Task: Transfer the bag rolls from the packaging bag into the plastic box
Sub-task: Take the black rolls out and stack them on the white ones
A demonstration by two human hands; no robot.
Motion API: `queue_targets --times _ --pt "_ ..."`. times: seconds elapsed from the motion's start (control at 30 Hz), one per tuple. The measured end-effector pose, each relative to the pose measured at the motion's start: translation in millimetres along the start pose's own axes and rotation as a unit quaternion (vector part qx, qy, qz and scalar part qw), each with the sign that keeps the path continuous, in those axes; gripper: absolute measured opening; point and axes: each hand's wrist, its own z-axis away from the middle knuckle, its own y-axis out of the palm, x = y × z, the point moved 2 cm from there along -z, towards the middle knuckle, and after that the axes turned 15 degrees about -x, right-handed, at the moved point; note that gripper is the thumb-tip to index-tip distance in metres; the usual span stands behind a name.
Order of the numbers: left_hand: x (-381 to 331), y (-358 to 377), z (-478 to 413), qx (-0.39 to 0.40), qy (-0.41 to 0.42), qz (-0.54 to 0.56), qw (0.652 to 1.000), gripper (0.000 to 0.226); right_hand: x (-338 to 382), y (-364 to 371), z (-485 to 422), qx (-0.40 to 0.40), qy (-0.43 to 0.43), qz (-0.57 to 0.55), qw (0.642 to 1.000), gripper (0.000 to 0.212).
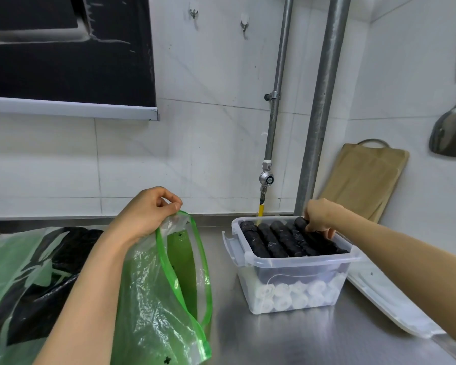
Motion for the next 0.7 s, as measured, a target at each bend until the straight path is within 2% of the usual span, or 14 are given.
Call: queue_targets --times 0.13,0.2,0.33,0.47,0.5,0.7 --pt "2.7 1.0 -1.5 0.005 -0.003 0.009 1.0 0.007 -0.8 1.5 -3.2 -0.004 -0.013 0.038 0.999 0.014" --pt "3.0 2.1 -2.0 0.006 -0.004 0.014 1.0 0.007 1.7 4.4 -4.4 -0.021 -0.011 0.052 0.998 0.026" --pt "3.7 4.6 -2.2 0.012 -0.005 0.014 1.0 0.006 5.6 9.6 -3.6 -0.027 -0.015 0.054 0.998 0.032" --pt "4.1 5.3 -2.0 0.013 -0.006 0.011 1.0 0.005 -2.3 12.1 -2.2 -0.016 -0.025 0.02 0.999 0.015" --pt "3.8 6.0 -1.6 0.013 -0.005 0.012 1.0 0.005 -5.1 13.4 -0.9 -0.02 -0.028 0.008 0.999 0.017" --pt "2.6 13.9 1.0 0.017 -0.005 -0.003 1.0 0.007 -12.5 21.4 15.9 -0.116 -0.027 0.013 0.993 0.03"
